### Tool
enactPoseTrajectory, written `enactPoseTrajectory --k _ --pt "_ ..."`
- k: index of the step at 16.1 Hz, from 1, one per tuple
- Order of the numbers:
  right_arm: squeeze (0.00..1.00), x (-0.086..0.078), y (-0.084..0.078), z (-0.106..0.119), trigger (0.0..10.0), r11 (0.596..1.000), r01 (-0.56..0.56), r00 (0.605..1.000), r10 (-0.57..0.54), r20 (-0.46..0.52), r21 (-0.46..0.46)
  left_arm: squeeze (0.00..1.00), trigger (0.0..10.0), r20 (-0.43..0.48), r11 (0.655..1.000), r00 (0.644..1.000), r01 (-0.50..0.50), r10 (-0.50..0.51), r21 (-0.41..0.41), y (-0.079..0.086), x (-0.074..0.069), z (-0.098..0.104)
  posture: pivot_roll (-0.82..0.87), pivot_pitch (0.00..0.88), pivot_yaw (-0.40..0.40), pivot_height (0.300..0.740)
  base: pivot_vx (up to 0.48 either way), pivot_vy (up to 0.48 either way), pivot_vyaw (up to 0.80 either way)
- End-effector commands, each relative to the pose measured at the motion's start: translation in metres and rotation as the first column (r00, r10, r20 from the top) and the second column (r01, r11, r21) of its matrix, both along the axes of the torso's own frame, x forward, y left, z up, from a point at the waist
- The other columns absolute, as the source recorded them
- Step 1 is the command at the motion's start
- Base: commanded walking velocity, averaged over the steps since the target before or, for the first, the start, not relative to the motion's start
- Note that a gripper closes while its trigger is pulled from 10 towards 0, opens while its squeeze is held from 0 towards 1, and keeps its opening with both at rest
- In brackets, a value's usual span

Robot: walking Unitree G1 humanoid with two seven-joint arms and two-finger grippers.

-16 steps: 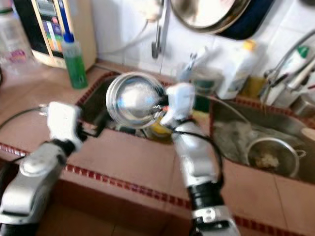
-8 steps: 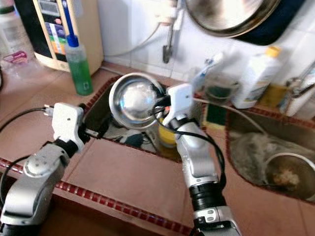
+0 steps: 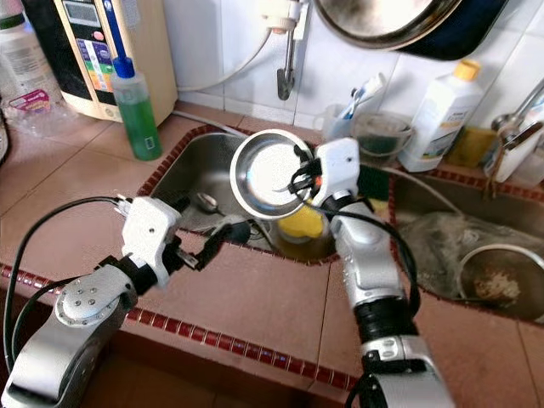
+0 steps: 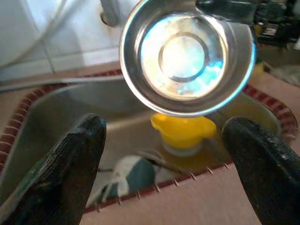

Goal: Kitchen organization

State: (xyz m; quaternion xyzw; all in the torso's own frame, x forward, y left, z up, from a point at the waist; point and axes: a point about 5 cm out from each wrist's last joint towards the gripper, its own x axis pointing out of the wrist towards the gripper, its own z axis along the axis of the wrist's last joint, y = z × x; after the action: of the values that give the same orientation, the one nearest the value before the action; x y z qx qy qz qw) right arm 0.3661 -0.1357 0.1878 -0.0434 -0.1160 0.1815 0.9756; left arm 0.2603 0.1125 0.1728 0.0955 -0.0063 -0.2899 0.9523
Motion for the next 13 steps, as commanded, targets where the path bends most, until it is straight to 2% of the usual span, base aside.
enactPoseTrajectory --k 1,3,5,6,9,11,13 --pt "0.0 0.005 -0.007 0.003 10.0 0.999 0.044 0.999 -0.044 0.0 -0.007 0.0 10.0 -0.002 0.999 0.999 0.047 -0.047 0.017 -0.007 -0.006 0.002 -0.02 0.17 -0.026 0.74 0.0 0.0 0.0" --pt "0.0 0.009 -0.009 -0.004 10.0 0.997 0.076 0.996 -0.076 -0.038 -0.025 0.0 10.0 -0.011 0.998 0.998 0.065 -0.064 0.012 -0.01 -0.01 0.004 -0.02 0.193 -0.018 0.74 0.0 0.0 0.0" --pt "0.0 0.014 -0.007 -0.011 10.0 0.996 0.086 0.99 -0.084 -0.112 0.012 0.0 10.0 -0.064 0.998 0.996 0.06 -0.061 -0.012 -0.011 -0.012 0.004 -0.02 0.222 -0.012 0.74 0.0 0.0 0.0" --pt "0.0 0.016 -0.005 -0.011 10.0 0.996 0.087 0.989 -0.085 -0.12 0.013 0.0 10.0 -0.073 0.998 0.995 0.06 -0.062 -0.017 -0.01 -0.012 0.005 -0.02 0.226 -0.012 0.74 0.0 0.0 0.0" --pt "0.0 0.024 0.007 -0.007 10.0 0.998 0.064 0.988 -0.061 -0.14 0.016 0.0 10.0 -0.113 0.998 0.992 0.053 -0.055 -0.02 -0.011 -0.016 0.005 -0.02 0.265 -0.02 0.74 0.0 0.0 0.0" --pt "0.0 0.028 0.013 -0.006 10.0 0.999 0.046 0.987 -0.043 -0.157 0.011 0.0 10.0 -0.144 0.997 0.989 0.026 -0.036 -0.075 -0.01 -0.016 0.01 -0.01 0.273 -0.029 0.74 0.0 0.0 0.0" --pt "0.0 0.03 0.018 -0.008 10.0 0.999 0.032 0.982 -0.029 -0.185 0.016 0.0 10.0 -0.131 0.998 0.991 0.002 -0.01 -0.059 -0.007 -0.017 0.012 0.0 0.281 -0.044 0.74 0.0 0.0 0.0"
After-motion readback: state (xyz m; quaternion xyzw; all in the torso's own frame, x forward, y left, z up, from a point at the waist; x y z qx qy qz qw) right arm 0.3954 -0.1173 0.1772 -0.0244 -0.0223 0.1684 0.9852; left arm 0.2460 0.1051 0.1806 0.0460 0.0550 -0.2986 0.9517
